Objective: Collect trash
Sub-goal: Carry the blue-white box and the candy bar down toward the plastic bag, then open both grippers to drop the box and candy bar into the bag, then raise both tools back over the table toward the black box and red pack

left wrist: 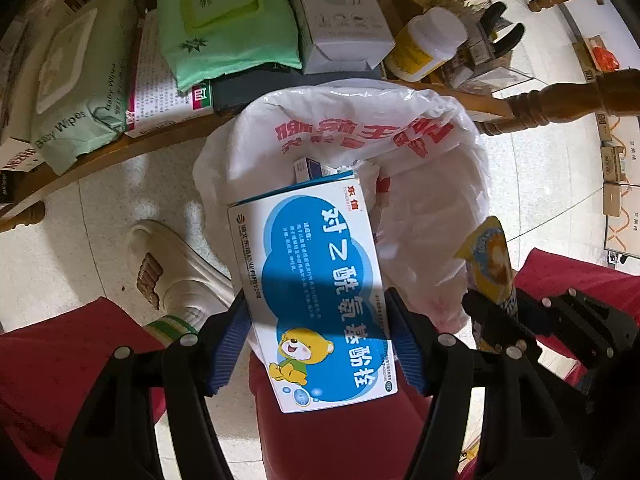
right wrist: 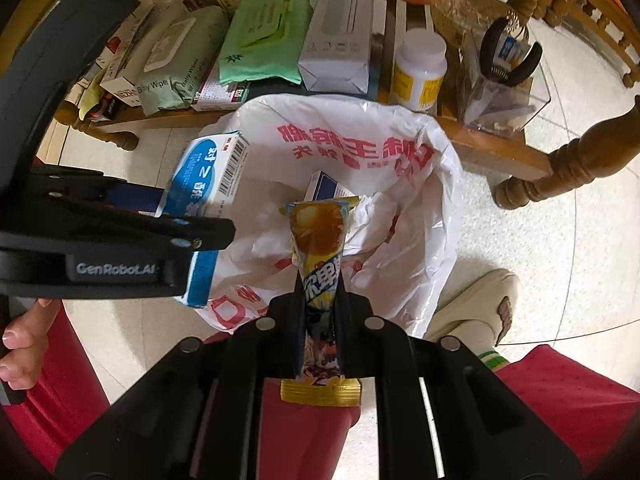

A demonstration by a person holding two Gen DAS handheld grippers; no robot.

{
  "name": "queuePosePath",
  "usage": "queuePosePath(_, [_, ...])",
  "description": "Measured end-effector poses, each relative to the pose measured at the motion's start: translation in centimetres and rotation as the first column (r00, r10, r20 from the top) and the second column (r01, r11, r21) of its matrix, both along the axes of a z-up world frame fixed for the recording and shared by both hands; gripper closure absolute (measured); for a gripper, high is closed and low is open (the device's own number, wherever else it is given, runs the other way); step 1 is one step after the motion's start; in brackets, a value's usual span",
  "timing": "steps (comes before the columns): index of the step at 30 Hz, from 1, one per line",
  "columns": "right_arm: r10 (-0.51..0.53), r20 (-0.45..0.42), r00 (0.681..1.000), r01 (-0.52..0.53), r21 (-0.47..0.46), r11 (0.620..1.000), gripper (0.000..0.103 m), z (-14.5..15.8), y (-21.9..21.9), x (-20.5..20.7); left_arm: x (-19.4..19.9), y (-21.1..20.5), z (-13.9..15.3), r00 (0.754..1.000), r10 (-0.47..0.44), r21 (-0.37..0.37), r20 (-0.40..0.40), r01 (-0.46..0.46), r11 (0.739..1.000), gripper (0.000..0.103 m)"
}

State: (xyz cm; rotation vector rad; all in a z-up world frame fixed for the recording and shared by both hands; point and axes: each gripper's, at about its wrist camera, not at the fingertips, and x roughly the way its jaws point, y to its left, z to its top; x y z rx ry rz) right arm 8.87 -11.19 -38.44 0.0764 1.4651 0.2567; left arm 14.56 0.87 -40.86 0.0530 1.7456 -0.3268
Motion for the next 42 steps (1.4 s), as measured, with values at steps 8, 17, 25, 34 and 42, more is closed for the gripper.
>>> queuePosePath(8, [-0.013, -0.036, 0.999, 0.014, 0.029, 0.999, 0.091, -1.1, -0.1, 0.7, 0.9, -0.4, -1.6, 0.999, 0.011, -0.007, -0.043, -0.011, 1.0, 0.039])
queuePosePath(17, [-0.029, -0.035, 0.999, 0.03, 0.031, 0.999, 0.082, -1.5, -0.3, 1.2, 1.3, -0.7, -2.5, 0.997, 0.014, 0.006, -0.071, -0.013, 1.0, 0.035])
queuePosePath(25, [-0.048, -0.006, 0.999, 0.048, 0.026, 0.999, 0.053, -0.9, -0.7, 1.4, 1.3, -0.9, -2.3, 0.999, 0.001, 0.019, -0.054, 0.0, 1.0, 0.024])
queuePosePath(34, [-0.052, 0.0, 0.999, 0.052, 0.032, 0.998, 0.053, -0.5, -0.7, 1.3, 1.0, -1.1, -1.1, 0.999, -0.014, 0.024, -0.029, 0.015, 1.0, 0.024])
queuePosePath(42, [-0.061, 0.029, 0.998, 0.06, 0.025, 0.998, 0.05, 2.2, -0.9, -0.2, -0.1, -0.2, 1.8, 0.998, -0.035, 0.068, 0.043, 0.032, 0.997, 0.024])
